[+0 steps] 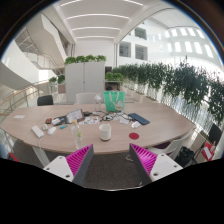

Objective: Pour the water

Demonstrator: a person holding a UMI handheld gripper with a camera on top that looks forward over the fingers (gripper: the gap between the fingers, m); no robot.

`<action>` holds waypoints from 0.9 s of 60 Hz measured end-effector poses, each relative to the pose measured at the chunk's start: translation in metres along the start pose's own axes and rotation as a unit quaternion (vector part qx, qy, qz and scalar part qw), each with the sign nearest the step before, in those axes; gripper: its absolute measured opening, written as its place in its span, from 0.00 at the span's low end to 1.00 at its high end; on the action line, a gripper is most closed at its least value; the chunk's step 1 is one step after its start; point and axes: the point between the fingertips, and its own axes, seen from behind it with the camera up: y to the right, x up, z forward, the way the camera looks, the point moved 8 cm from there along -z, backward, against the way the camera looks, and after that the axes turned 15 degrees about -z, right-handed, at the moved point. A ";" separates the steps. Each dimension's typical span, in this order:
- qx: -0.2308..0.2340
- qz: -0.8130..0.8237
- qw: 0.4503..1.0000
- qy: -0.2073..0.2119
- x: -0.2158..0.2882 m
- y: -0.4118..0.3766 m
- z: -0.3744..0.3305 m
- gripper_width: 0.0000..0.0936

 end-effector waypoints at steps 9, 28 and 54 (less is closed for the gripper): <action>-0.003 0.003 1.000 -0.003 -0.004 -0.015 0.000 0.88; 0.029 -0.002 0.999 0.021 -0.008 -0.079 0.014 0.88; 0.099 -0.018 0.988 0.121 -0.025 -0.219 0.226 0.88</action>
